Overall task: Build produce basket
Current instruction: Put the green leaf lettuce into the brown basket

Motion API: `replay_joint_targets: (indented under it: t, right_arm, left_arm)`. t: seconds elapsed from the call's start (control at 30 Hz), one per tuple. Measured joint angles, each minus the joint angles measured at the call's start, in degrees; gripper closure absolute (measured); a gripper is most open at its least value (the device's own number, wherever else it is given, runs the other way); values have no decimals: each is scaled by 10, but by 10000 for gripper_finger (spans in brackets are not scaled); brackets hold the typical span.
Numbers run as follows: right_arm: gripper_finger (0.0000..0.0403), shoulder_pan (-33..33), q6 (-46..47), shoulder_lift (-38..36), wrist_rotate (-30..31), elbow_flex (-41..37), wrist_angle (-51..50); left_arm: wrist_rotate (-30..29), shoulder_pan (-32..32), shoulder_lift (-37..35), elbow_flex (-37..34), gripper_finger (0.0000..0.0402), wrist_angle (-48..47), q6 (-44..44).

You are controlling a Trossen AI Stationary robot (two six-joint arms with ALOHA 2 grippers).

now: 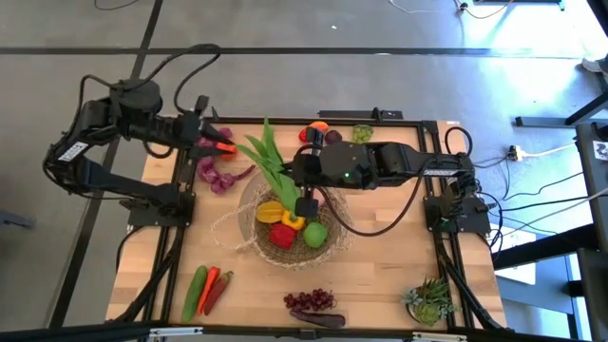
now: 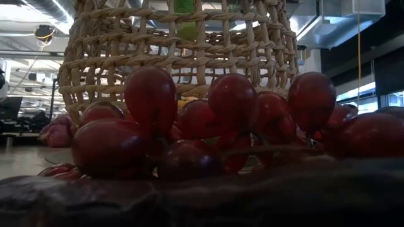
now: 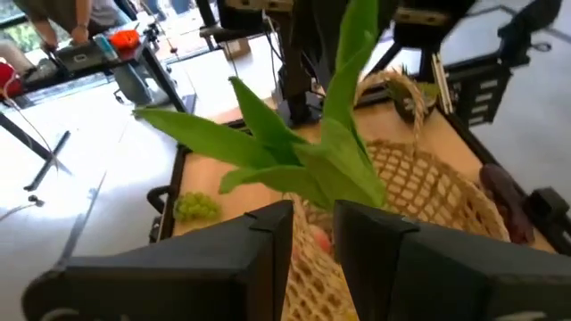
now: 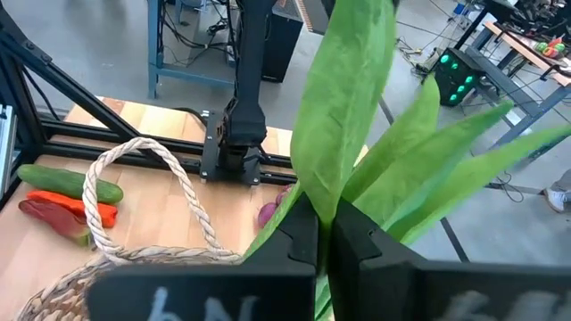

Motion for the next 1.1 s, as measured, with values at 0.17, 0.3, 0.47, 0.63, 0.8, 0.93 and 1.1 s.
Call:
replay_joint_targets:
  t: [0.17,0.3,0.47,0.63,0.8,0.93,1.1]
  right_arm:
    - [403,0,-5,0,0,0,-1]
    - [403,0,-5,0,0,0,-1]
    - [403,-1,-7,0,0,0,-1]
    - [403,-1,-8,0,-1,0,0]
    - [403,-3,-9,0,-1,0,-1]
    - [403,-5,-9,0,-1,0,-1]
    - [403,-10,-8,0,-1,0,-3]
  left_arm:
    - [5,0,-17,0,327,0,-38]
    - [5,0,-18,0,327,-9,-118]
    - [-1,0,-10,0,338,-8,-143]
    - [1,0,-4,0,393,-8,-131]
    - [3,0,2,0,374,-3,-153]
    - [4,0,12,0,337,-1,-157]
    - [4,0,21,0,300,-1,-164]
